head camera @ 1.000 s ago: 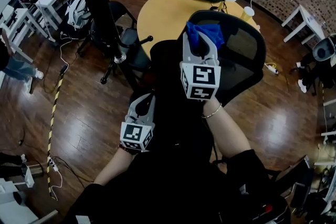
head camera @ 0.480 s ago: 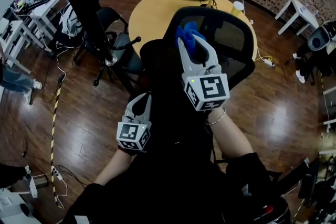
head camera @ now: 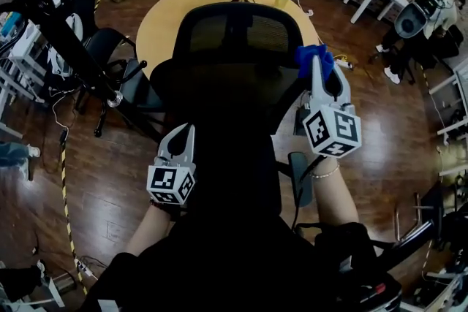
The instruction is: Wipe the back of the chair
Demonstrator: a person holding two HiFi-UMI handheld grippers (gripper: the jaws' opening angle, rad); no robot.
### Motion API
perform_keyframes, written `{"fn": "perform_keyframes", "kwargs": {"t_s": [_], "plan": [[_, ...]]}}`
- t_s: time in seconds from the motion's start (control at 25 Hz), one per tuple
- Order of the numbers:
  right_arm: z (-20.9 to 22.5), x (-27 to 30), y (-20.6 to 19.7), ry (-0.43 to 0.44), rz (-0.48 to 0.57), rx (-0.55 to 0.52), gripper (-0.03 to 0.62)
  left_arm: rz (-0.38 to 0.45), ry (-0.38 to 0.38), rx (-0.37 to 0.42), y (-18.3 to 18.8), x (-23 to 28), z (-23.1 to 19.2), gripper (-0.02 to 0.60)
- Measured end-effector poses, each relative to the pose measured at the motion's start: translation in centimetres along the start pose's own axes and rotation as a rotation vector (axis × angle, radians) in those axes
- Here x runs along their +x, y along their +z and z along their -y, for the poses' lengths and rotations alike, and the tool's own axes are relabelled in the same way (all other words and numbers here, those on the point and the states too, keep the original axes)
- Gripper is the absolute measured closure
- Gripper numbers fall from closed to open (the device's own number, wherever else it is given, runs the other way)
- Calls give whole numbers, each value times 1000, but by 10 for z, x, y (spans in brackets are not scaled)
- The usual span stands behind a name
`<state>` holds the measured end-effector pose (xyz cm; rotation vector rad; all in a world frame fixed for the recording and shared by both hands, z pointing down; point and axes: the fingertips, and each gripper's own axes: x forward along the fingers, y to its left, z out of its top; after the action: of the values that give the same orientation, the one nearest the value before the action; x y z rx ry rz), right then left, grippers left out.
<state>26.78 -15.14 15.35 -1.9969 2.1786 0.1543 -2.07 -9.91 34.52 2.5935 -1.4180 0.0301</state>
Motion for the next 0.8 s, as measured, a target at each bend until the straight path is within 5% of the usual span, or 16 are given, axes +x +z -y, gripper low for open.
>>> {"fn": "perform_keyframes", "kwargs": {"t_s": [0.52, 0.8], "plan": [[-29, 60, -83, -105, -99, -363, 505, -1, 59, -9, 4, -11, -20, 574], [-97, 90, -102, 60, -96, -305, 505, 7, 104, 7, 10, -27, -37, 574]]}}
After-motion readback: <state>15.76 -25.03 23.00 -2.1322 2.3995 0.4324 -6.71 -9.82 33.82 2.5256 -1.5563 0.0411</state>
